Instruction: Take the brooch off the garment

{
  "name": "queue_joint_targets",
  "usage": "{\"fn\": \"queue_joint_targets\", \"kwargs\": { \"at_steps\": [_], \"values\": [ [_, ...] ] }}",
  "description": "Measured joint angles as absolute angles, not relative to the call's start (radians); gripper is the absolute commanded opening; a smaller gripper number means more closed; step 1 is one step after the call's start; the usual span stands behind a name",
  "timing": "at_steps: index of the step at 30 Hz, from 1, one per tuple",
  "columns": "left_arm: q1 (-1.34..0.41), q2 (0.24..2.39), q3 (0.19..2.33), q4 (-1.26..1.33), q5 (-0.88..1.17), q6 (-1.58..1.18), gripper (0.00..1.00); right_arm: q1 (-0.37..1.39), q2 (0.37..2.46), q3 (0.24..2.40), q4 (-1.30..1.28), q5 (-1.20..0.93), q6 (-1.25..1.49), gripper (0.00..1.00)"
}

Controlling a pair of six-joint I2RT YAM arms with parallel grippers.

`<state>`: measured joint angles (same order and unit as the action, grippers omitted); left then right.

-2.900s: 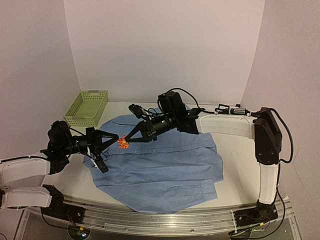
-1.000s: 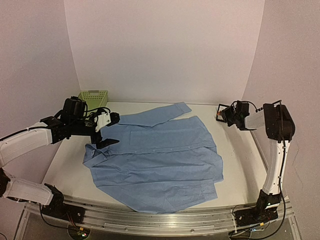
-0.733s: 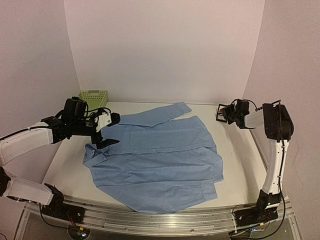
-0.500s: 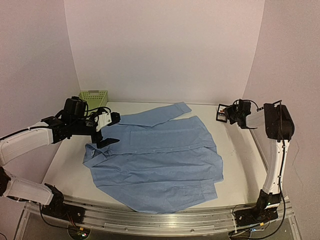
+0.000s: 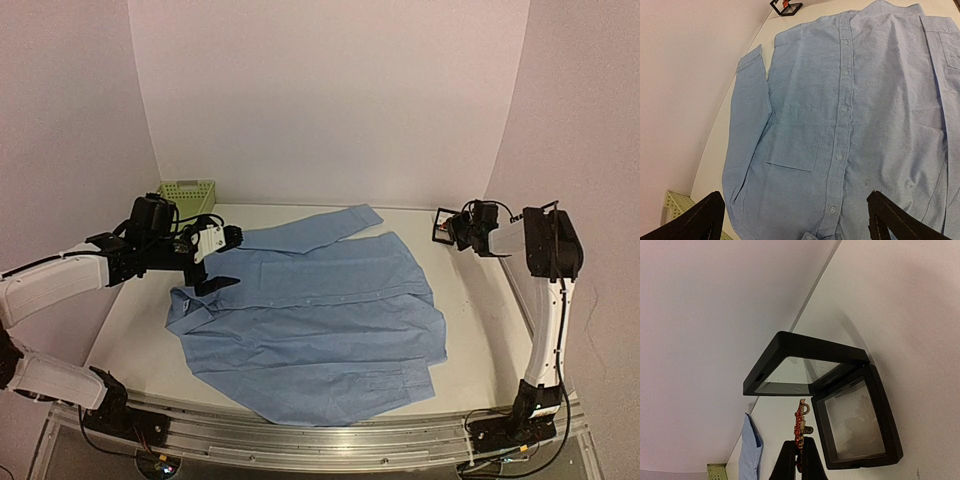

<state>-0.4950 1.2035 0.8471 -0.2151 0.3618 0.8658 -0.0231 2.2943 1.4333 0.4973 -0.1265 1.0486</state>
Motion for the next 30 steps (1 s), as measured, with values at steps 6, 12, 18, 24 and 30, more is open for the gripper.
{"fn": "queue_joint_targets", "kwargs": {
  "at_steps": [6, 12, 18, 24, 30],
  "values": [
    [-0.495, 1.213, 0.848, -0.207, 0.362, 0.866, 0.99, -0.023, 2.310, 1.450, 0.468, -0.126, 1.040, 0.00],
    [-0.495, 1.213, 0.849, -0.202, 0.361, 0.867, 0.99, -0.023, 2.332, 1.470, 0.449, -0.128, 1.037, 0.00],
    [-0.495, 1.213, 0.849, -0.200, 0.361, 0.867, 0.99, -0.023, 2.343, 1.480, 0.436, -0.131, 1.033, 0.00],
    [-0.495, 1.213, 0.849, -0.200, 0.355, 0.867, 1.00, -0.023, 2.343, 1.480, 0.429, -0.130, 1.022, 0.25],
    [-0.495, 1.213, 0.849, -0.199, 0.353, 0.867, 1.00, -0.023, 2.343, 1.480, 0.408, -0.121, 0.997, 0.43]
  ]
}}
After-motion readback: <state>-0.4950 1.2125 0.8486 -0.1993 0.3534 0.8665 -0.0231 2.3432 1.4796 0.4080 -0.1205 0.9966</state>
